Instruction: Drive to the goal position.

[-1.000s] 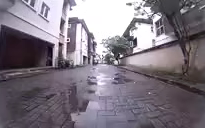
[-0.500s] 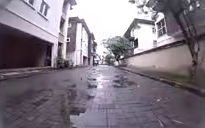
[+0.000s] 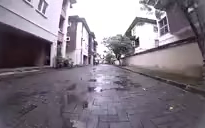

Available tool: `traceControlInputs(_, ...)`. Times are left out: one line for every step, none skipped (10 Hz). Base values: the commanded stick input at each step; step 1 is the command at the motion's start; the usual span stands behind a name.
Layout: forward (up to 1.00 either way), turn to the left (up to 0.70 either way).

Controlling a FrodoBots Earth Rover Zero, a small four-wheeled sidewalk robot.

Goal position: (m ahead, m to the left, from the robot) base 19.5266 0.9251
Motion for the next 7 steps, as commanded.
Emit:
traceControlInputs(0.7, 0.0)
traceControlInputs(0.7, 0.0)
traceControlInputs(0.7, 0.0)
traceControlInputs(0.7, 0.0)
traceControlInputs(0.7, 0.0)
traceControlInputs(0.7, 0.0)
traceControlInputs(0.7, 0.0)
